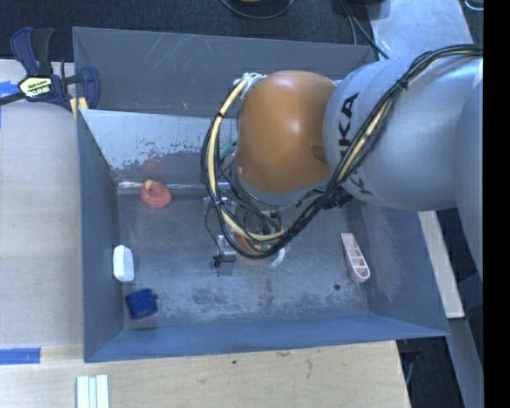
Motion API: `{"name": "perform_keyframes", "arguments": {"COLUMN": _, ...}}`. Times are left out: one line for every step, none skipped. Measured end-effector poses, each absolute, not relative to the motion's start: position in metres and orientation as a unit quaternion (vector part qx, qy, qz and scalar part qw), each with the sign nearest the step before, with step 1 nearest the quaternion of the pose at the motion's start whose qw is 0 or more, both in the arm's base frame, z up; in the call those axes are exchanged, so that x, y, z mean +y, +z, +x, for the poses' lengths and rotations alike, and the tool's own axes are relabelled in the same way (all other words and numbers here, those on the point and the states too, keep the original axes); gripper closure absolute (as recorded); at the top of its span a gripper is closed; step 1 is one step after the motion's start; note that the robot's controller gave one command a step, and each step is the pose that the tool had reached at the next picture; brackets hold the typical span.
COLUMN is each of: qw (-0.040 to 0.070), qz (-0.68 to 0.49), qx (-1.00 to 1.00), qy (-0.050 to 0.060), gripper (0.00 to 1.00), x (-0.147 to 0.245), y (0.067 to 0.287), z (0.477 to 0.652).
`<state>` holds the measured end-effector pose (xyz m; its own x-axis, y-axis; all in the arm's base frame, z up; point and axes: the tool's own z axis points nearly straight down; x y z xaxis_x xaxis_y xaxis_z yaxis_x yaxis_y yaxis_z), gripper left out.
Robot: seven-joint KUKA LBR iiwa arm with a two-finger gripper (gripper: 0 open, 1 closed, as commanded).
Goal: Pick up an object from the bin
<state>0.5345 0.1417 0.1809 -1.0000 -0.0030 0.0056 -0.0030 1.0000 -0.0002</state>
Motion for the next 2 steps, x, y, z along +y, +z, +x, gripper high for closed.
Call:
{"name": "perform_keyframes", "arguments": {"qw": -0.001, "qz": 0.0, "qx": -1.0, "qy": -0.001, "gripper": 0.0, "x": 0.141, "y": 0.186, "z": 0.536}}
{"name": "perform_keyframes", "arguments": {"qw": 0.005, "qz": -0.03, "qx": -1.0, "qy": 0.001, "gripper": 0.0, "x": 0.117, "y": 0.067, "z": 0.485}}
